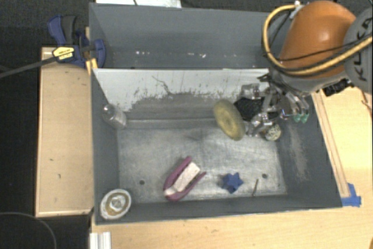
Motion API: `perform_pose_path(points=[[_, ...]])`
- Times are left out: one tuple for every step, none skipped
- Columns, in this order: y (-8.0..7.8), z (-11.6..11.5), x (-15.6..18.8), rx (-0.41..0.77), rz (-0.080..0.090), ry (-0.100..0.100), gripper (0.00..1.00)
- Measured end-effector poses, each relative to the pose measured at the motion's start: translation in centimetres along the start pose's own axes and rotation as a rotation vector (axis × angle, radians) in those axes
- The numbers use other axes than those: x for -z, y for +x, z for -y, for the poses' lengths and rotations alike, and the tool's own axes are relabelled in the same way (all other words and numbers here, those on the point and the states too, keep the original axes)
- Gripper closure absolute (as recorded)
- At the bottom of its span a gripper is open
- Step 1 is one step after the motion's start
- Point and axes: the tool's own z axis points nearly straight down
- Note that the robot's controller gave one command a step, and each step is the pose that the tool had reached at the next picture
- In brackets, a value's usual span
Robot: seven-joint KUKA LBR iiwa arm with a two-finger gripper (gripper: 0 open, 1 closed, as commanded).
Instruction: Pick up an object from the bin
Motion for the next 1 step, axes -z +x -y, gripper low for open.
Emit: perform_pose_path(points=[[0.15,-0.02,-0.5,-0.001,-0.008,-0.001,1.0]])
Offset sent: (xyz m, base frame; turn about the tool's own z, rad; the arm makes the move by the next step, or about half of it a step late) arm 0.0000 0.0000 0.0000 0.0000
